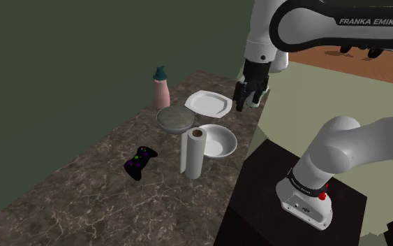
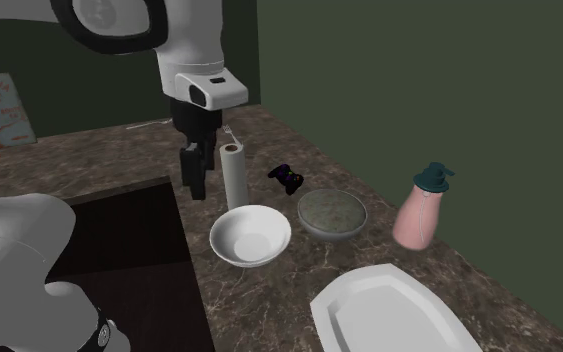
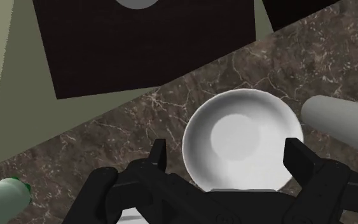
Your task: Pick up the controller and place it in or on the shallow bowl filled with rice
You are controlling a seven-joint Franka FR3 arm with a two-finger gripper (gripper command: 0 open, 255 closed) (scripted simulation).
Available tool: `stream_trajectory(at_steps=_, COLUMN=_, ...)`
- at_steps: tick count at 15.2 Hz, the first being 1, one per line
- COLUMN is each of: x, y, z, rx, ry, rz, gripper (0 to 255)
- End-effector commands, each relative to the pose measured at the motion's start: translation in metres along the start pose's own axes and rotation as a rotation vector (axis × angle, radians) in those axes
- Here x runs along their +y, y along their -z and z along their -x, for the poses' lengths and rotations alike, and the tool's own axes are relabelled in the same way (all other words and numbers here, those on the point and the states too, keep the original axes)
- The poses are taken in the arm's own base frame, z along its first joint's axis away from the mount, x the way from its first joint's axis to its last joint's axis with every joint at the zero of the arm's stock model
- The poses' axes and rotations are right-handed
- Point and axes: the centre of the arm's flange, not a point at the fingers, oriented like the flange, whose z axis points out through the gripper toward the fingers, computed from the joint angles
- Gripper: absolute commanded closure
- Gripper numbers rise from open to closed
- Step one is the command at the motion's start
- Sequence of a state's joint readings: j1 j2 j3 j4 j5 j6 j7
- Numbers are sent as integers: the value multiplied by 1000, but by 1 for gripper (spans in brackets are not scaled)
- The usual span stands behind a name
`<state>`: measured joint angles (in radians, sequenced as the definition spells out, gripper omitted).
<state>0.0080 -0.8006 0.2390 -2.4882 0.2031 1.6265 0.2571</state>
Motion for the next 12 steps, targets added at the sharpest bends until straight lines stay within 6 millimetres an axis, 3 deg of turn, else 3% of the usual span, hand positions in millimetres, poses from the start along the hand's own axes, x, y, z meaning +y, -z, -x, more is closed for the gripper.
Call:
stream_trajectory(at_steps=1, x=-23, y=-13, z=4, rx=12, ry=-62, rz=-7, gripper=0)
stream_trajectory(at_steps=12, x=-148, y=-75, z=-16, rx=76, ry=-371, rz=-38, gripper=0)
